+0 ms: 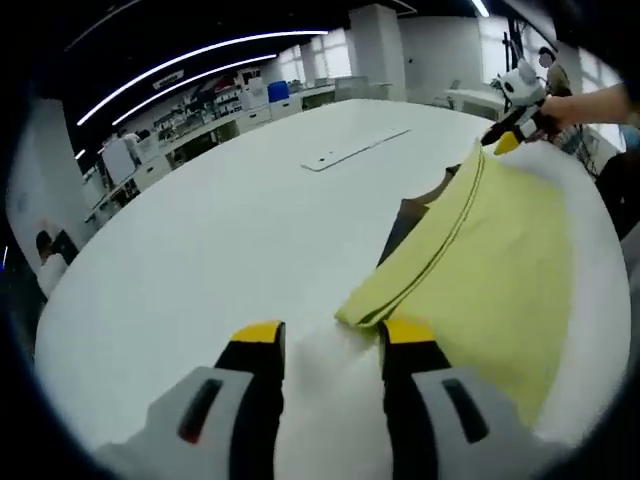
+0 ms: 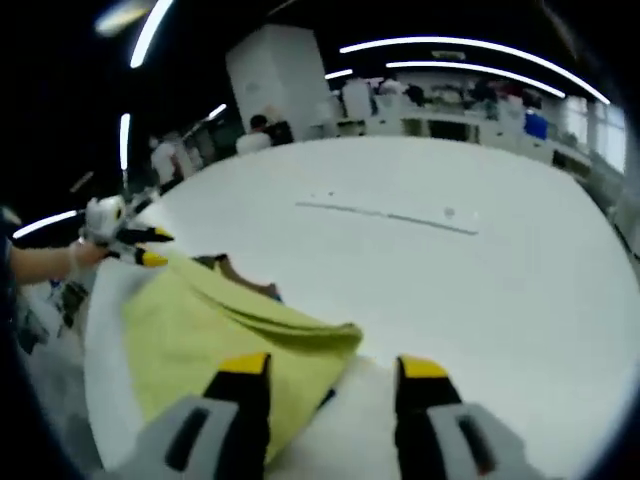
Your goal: Fold the garment on the visible template until the final outline fits inside the template.
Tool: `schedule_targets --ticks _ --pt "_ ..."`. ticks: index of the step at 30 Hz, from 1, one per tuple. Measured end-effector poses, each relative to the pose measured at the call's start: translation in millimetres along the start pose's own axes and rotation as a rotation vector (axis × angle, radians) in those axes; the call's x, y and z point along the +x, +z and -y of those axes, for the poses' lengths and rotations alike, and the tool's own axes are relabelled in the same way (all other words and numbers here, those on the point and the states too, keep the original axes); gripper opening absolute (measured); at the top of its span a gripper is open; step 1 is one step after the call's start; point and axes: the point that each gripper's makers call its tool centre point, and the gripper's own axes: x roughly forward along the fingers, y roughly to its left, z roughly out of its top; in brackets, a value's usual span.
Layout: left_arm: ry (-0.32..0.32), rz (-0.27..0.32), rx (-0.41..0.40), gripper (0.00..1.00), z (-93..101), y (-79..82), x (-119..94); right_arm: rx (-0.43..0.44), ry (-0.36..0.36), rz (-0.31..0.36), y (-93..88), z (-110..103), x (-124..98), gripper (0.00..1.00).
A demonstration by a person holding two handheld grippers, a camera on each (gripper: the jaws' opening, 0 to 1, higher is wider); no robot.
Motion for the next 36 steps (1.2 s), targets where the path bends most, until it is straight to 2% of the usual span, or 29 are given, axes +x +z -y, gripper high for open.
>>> schedule_targets --ticks 7,10,13,16,19,22,26,33,36 --pt "-0.004 -0.003 0.005 0.32 3.3 4.0 2.1 -0.025 -0.014 0.001 1.1 2.1 11.1 0.45" --pt "0.006 0.000 -0.010 0.31 -2.6 6.5 5.1 -0.041 -0.029 -0.003 1.9 4.2 14.6 0.43" --pt "0.023 0.008 -0.061 0.31 -11.6 10.8 11.0 -0.028 -0.031 0.011 5.8 5.5 20.7 0.43" --pt "0.032 -0.001 -0.081 0.31 -9.7 10.2 11.4 -0.030 -0.045 0.021 9.1 7.2 22.8 0.40" --pt "0.044 0.002 -0.126 0.31 -20.7 12.1 18.3 -0.010 -0.054 0.024 12.5 12.6 27.4 0.42" --pt "0.059 0.002 -0.134 0.30 -24.8 13.2 20.5 -0.031 -0.072 0.016 14.0 16.1 30.3 0.39" --pt "0.074 -0.009 -0.161 0.30 -26.0 10.9 21.6 -0.014 -0.086 0.017 18.4 23.4 34.1 0.39" --pt "0.047 0.016 -0.168 0.31 -21.2 17.4 15.4 -0.010 -0.059 0.022 20.6 14.0 26.8 0.40" --pt "-0.002 0.039 -0.221 0.34 -10.1 23.5 7.8 -0.014 -0.033 0.032 21.2 5.9 22.4 0.46"
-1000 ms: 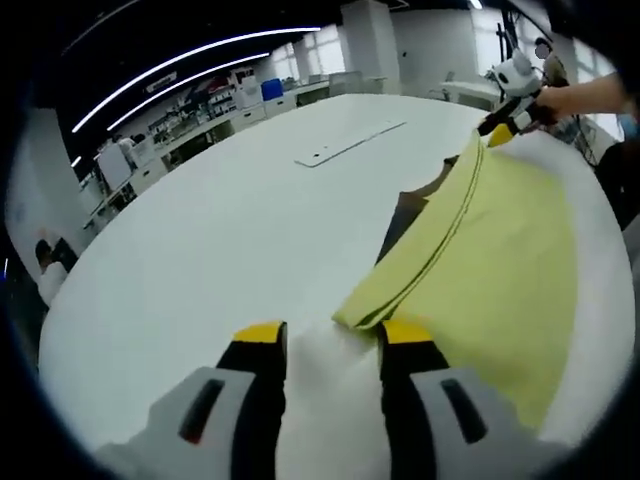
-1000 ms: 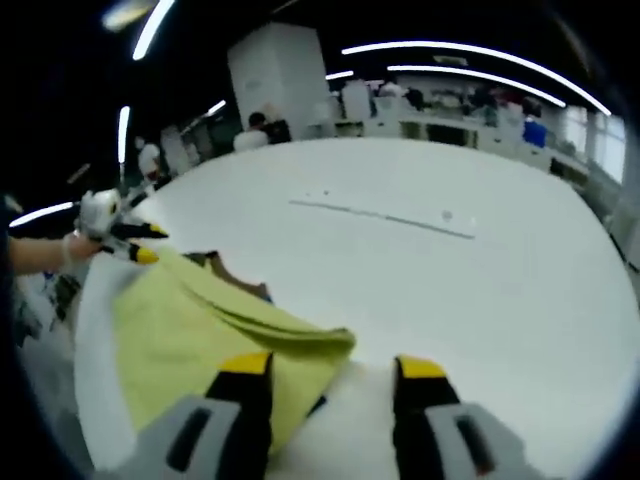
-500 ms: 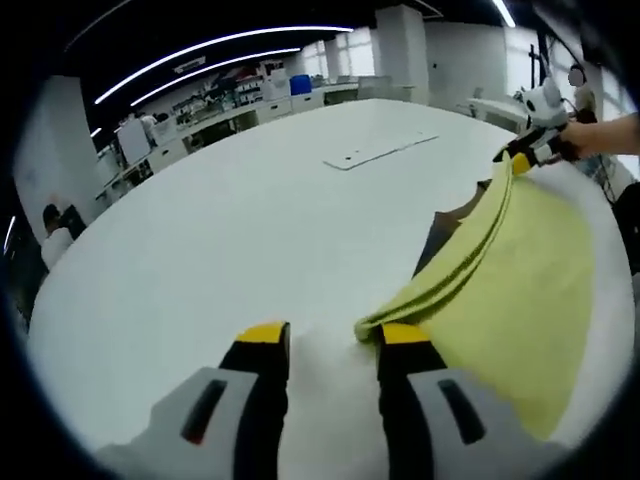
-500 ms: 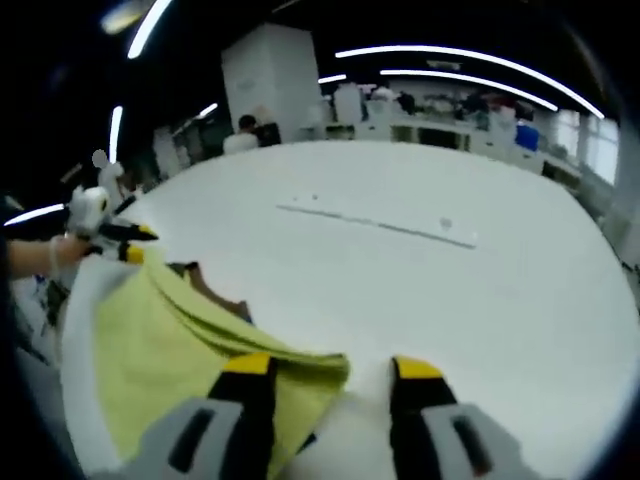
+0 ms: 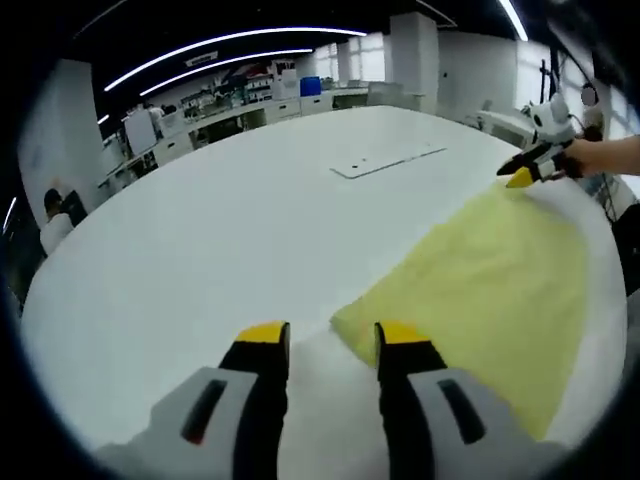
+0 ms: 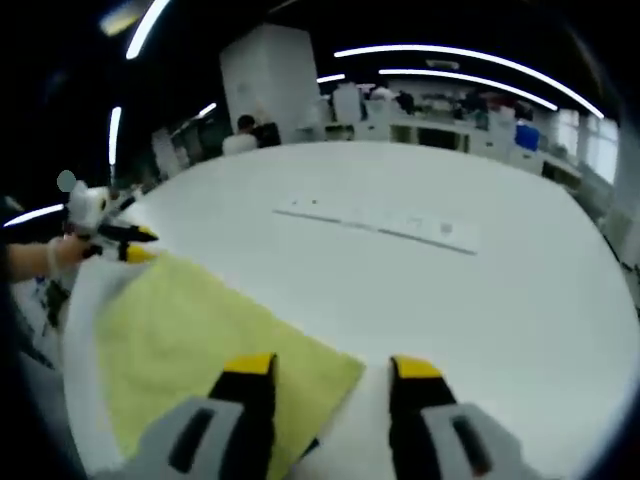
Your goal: Fold the garment on the visible template until the final outline fits inside the template.
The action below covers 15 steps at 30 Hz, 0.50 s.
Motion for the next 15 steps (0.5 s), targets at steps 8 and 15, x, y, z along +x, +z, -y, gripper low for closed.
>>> schedule_targets --ticks 8,15 --pt "-0.076 0.076 0.014 0.56 21.3 15.3 -29.2 0.003 0.079 0.054 5.7 -23.5 -15.9 0.63" --pt "-0.140 0.149 -0.042 0.81 26.6 19.1 -53.9 -0.011 0.098 0.061 -5.3 -43.0 -39.9 0.88"
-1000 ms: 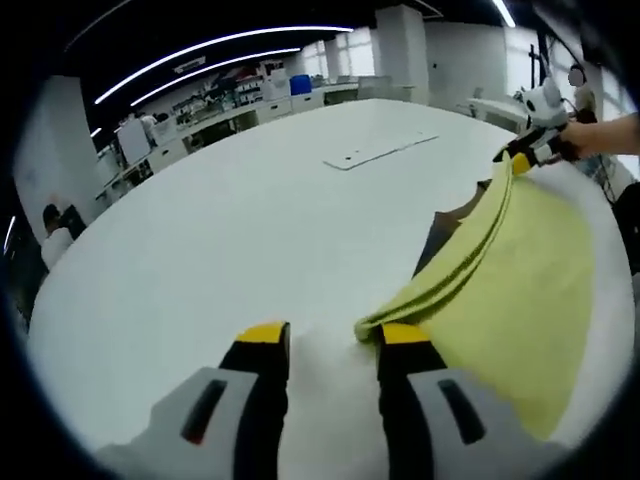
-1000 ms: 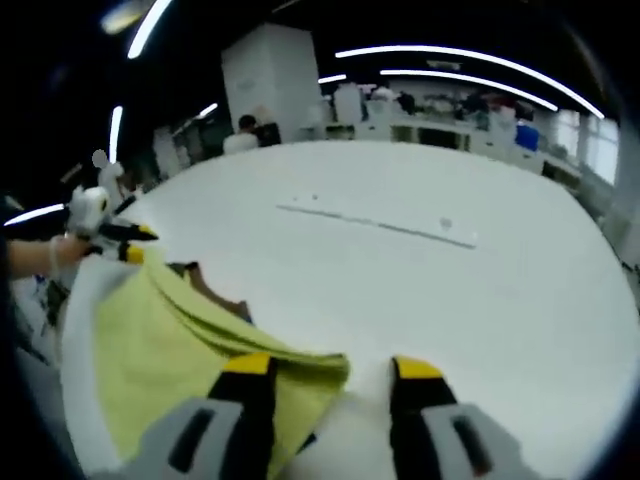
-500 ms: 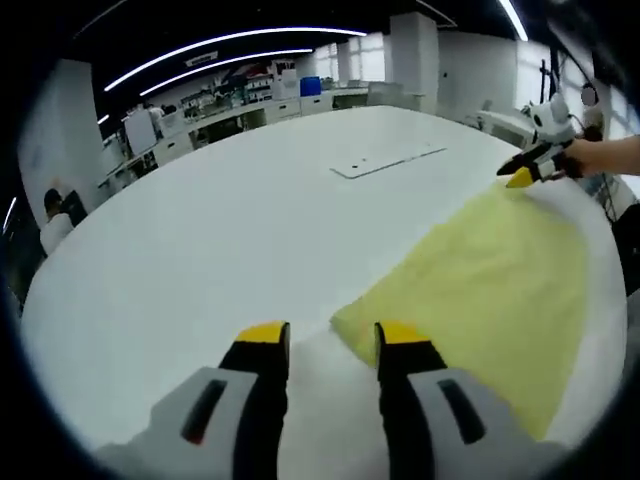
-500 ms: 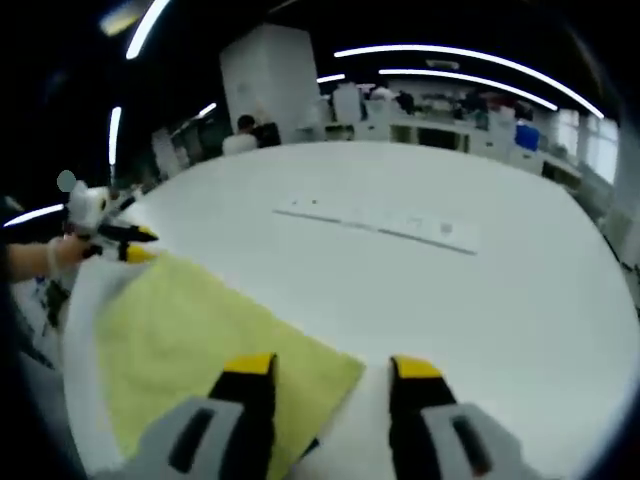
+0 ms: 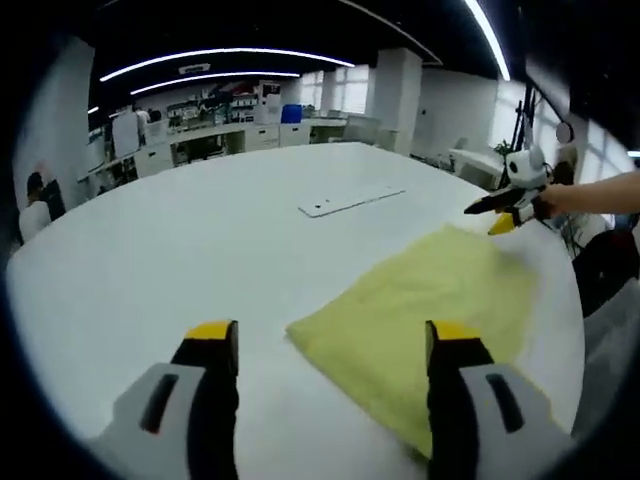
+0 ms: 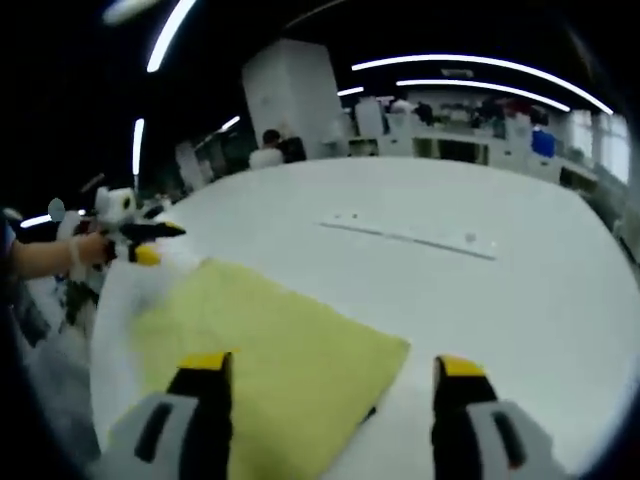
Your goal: Fold the garment on the visible template until the final outline fits inside the template.
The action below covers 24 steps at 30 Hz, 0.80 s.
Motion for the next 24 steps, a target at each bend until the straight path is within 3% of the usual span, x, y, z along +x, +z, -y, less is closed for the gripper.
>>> schedule_targets --ticks 3,7,8,14,24 --pt "-0.015 0.006 0.007 0.90 12.6 -3.1 -10.7 -0.006 0.003 0.002 -1.5 -1.7 -5.0 0.99" --pt "-0.038 0.008 0.004 0.97 20.2 -6.9 -21.8 -0.006 0.007 0.019 -6.0 -13.8 -21.7 0.99" --pt "-0.042 0.009 0.009 0.99 29.5 -8.0 -26.7 -0.005 0.005 0.021 -6.4 -14.9 -24.3 0.99" --pt "-0.068 -0.004 0.010 0.99 40.8 -19.2 -41.5 -0.015 0.004 0.025 -10.8 -23.9 -42.5 0.99" --pt "-0.077 -0.015 -0.034 0.88 59.2 -45.8 -64.8 -0.018 -0.010 0.036 -22.4 -33.6 -74.6 0.99"
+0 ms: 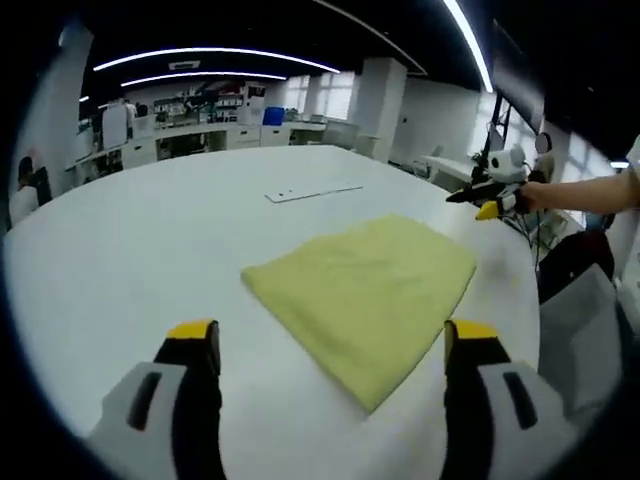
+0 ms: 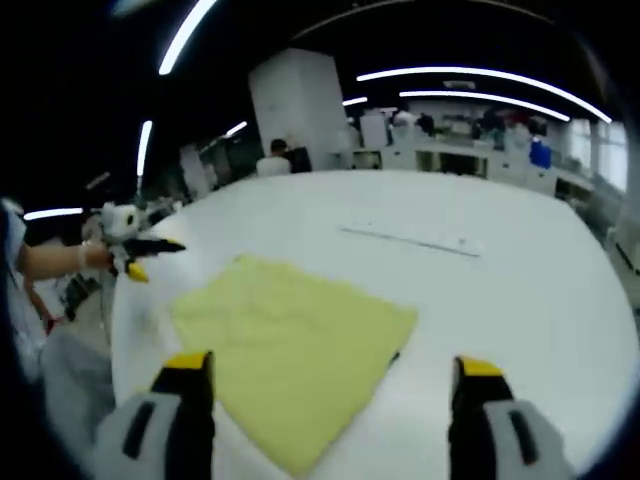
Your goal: Fold the garment on the visible template until the final outline fits inside the template.
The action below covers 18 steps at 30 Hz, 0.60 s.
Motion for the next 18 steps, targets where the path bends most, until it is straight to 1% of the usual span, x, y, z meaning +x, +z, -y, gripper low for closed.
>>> schedule_targets --ticks 2,4,5,7,8,10,12,14,16,18 --pt "0.006 -0.002 -0.006 0.85 3.6 -3.0 -4.2 0.006 -0.004 -0.002 -3.9 -1.0 -6.0 0.99" --pt "0.010 -0.001 -0.016 0.82 2.7 -5.7 -7.6 0.005 -0.008 -0.003 -8.9 -1.3 -11.5 0.99" --pt "0.008 0.001 -0.023 0.81 3.3 -6.7 -8.6 0.007 -0.012 -0.008 -11.8 -0.8 -13.3 0.97" --pt "0.009 0.003 -0.030 0.77 4.1 -10.6 -10.8 0.011 -0.008 -0.019 -19.7 -2.9 -17.3 0.90" --pt "0.011 -0.005 -0.034 0.75 5.8 -14.1 -11.0 0.017 -0.006 -0.023 -23.1 -3.6 -18.2 0.87" --pt "0.007 -0.008 -0.057 0.72 5.5 -21.8 -11.6 0.032 -0.002 -0.026 -29.9 -5.0 -19.0 0.87" --pt "-0.008 -0.022 -0.085 0.67 11.0 -30.1 -12.3 0.040 0.002 -0.040 -39.8 -6.6 -19.1 0.81" --pt "-0.012 -0.029 -0.102 0.57 13.8 -36.5 -12.1 0.045 0.006 -0.051 -49.1 -11.2 -19.2 0.73" --pt "-0.019 -0.050 -0.095 0.50 16.6 -45.8 -11.5 0.080 0.016 -0.052 -57.1 -16.6 -18.9 0.66" --pt "-0.021 -0.059 -0.102 0.46 22.3 -51.1 -12.5 0.088 0.015 -0.054 -65.0 -20.8 -19.5 0.60"
